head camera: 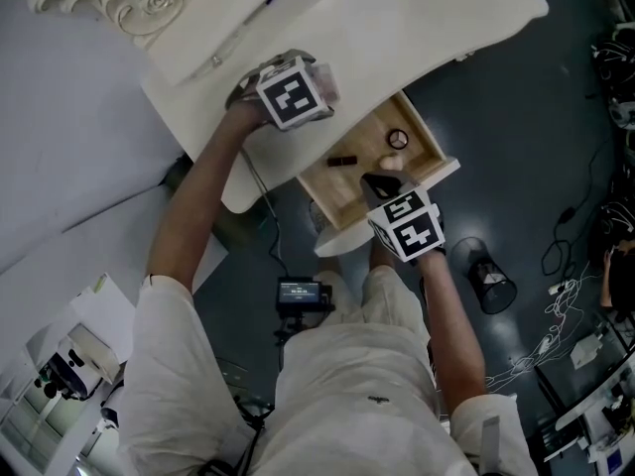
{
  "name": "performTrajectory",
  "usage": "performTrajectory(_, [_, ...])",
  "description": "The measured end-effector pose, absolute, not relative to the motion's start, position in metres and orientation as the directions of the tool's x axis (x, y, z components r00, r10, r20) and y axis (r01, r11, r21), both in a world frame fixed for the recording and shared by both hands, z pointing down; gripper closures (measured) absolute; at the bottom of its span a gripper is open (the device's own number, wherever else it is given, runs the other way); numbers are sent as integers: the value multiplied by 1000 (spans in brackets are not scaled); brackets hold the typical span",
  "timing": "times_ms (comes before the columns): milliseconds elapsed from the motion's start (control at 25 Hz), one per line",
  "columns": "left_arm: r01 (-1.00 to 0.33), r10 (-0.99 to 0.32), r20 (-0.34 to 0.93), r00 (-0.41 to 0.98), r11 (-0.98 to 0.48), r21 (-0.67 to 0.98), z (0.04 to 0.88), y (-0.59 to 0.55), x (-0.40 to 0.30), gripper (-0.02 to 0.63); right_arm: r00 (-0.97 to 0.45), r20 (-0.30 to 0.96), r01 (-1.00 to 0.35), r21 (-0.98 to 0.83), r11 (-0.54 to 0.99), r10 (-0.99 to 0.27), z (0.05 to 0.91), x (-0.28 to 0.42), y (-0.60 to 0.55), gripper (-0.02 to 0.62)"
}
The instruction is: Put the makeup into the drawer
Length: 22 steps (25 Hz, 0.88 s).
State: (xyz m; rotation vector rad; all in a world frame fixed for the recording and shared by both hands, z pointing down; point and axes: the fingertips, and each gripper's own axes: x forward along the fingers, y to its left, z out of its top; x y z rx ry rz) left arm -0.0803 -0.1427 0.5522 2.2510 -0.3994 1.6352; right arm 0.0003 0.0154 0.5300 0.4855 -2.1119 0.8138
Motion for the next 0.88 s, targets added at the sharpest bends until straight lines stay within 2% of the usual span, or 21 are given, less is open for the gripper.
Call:
performTrajectory(480, [-398,-17,969,248,-913,86,567,-142,-82,175,-608,791,-584,-388,713,-67,529,7,14,583])
performTrajectory(640, [-414,-29,969,247,-907,78,566,-143,-82,218,-609,791,-583,-399,707,-56,533,7,21,583])
performTrajectory(880, [-444,-22,974,225,-892,83,566,-139,-85,227,-611,790,-584,-401,706,-57,532,9,25,583])
